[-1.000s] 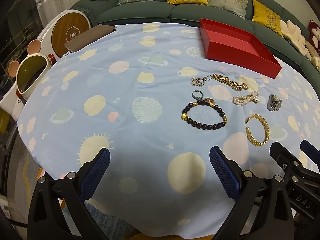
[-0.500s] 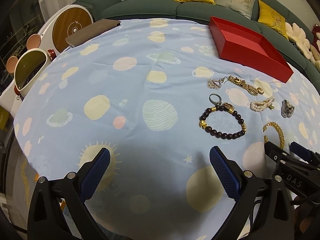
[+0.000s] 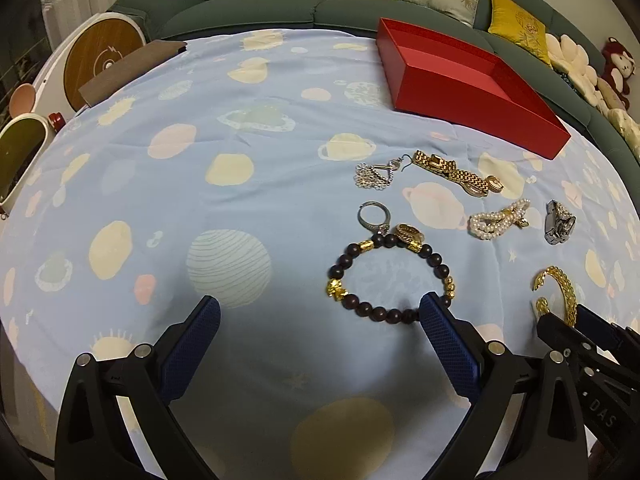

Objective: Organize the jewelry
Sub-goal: 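Lower the left gripper onto the black bead bracelet and grasp it, then grasp the gold cuff bangle with the right gripper while the left gripper lifts the bead bracelet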

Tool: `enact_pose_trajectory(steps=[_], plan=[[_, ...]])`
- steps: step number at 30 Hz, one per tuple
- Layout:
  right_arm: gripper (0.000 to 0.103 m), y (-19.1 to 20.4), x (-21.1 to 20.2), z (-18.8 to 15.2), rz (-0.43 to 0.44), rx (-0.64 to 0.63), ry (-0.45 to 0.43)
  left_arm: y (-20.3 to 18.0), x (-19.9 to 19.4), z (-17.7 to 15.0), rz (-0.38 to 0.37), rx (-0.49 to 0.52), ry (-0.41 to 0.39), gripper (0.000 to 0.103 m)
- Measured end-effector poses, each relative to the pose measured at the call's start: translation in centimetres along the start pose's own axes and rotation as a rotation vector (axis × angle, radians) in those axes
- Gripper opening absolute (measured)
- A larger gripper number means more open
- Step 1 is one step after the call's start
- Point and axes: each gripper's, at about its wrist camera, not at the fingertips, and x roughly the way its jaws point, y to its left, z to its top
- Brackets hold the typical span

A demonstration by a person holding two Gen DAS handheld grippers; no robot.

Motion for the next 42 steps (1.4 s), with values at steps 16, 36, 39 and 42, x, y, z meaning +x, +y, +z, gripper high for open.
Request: enact_pose_trajectory(steps=[16,36,39,42], plan=[[0.050,-3.0,-2.0,-1.4,0.009,0.061,-0.028,-2.9,-0.3,0.0,-0.165,0.064,-0.030,0.032],[0.050,-3.3,-4.5,-1.2,0.018,0.051,-0.088,-2.3,-4.9,-0.3,-0.320,0.044,-0.070,0.005],[0.050,-3.0,-5.9,-0.9,0.023,0.038,-0.118,-2.8,-7.1,-0.2,-0.341,0.065,-0.100,0.005],[0.050,-2.8,-7.5,-0.7,0.033,0.028,-0.148,-3.6,-9.2,-0.2,-0.349,0.090,-0.132,0.005]])
